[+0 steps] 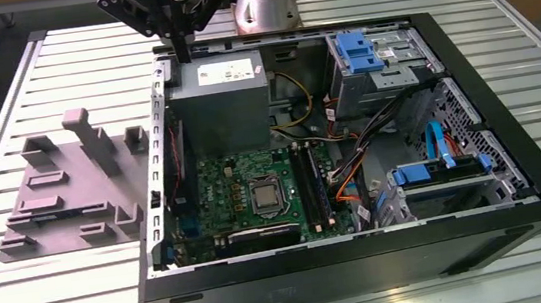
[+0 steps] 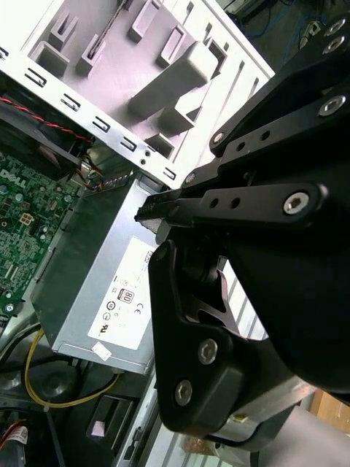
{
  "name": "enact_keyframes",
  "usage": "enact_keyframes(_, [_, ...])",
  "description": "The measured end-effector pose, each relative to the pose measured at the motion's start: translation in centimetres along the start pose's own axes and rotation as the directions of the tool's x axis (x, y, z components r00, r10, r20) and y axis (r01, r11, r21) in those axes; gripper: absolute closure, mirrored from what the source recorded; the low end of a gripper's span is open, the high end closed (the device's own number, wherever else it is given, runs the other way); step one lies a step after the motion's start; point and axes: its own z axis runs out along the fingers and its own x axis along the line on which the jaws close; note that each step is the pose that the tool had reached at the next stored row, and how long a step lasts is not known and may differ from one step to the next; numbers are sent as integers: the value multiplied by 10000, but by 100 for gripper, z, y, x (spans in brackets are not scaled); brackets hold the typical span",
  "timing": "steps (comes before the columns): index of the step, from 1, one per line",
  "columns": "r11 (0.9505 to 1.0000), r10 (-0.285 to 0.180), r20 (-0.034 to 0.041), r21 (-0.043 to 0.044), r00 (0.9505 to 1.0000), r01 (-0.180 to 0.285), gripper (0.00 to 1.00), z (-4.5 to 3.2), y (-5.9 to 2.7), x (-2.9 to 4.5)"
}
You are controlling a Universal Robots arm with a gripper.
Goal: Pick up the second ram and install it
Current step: 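Reach for the second ram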
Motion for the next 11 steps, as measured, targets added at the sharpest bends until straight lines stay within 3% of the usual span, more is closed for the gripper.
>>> enact_keyframes(11, [10000, 0, 0, 0, 10000, 0, 89, -1, -4, 54])
